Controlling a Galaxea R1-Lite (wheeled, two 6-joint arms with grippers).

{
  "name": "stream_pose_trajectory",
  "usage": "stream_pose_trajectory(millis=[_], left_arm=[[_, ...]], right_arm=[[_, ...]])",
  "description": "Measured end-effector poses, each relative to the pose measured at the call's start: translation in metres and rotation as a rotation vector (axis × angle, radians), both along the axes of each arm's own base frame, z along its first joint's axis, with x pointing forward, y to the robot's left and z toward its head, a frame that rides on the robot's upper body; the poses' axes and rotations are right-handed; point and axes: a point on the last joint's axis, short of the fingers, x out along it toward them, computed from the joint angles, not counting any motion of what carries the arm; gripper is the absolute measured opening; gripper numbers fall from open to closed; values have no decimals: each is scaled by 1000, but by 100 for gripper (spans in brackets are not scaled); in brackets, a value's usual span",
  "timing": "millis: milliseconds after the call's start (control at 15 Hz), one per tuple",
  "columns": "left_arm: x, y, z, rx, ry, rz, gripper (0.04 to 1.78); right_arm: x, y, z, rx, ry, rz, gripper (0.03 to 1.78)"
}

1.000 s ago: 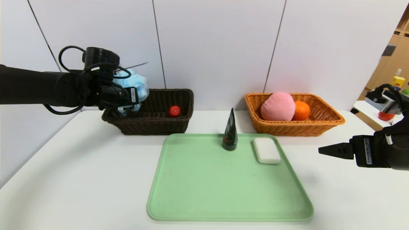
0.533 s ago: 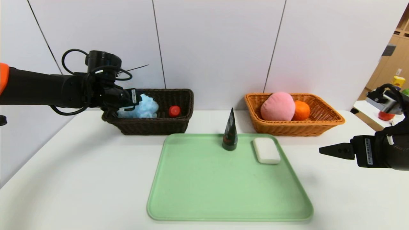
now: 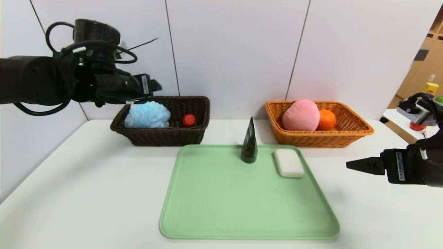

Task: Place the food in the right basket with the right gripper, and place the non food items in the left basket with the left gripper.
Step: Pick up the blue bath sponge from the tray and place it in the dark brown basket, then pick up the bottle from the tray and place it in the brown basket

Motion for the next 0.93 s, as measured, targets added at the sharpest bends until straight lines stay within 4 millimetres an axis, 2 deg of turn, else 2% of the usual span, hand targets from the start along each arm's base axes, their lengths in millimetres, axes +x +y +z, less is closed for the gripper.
stream_pose_trajectory(millis=[267, 400, 533, 733, 933], left_arm=[[-76, -64, 17, -115, 124, -185, 161], [-103, -88, 17, -160, 153, -229, 164], [-122, -107, 3, -143, 174, -275, 165], [-142, -130, -34, -102, 131, -296, 167], [-144, -153, -61, -91, 66, -305, 167]], right_arm=[[-1, 1, -2, 11, -34, 5, 170], [3, 2, -2, 25, -93, 4, 170], [6, 3, -2, 37, -137, 5, 170], [7, 3, -7, 44, -123, -1, 170], [11, 3, -12, 76, -141, -9, 170]])
